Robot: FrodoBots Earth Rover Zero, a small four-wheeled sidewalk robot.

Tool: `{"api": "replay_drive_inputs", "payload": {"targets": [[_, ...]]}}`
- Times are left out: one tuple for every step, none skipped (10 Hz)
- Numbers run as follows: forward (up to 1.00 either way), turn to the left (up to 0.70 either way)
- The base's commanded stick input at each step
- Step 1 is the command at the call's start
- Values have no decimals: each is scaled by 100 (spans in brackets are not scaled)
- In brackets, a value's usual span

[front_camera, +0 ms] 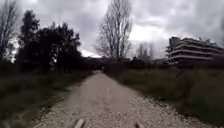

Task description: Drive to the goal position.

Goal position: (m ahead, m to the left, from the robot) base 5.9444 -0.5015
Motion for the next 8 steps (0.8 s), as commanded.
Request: {"api": "replay_drive_inputs", "payload": {"targets": [[50,0],[50,0],[50,0],[50,0],[50,0],[50,0],[50,0],[50,0]]}}
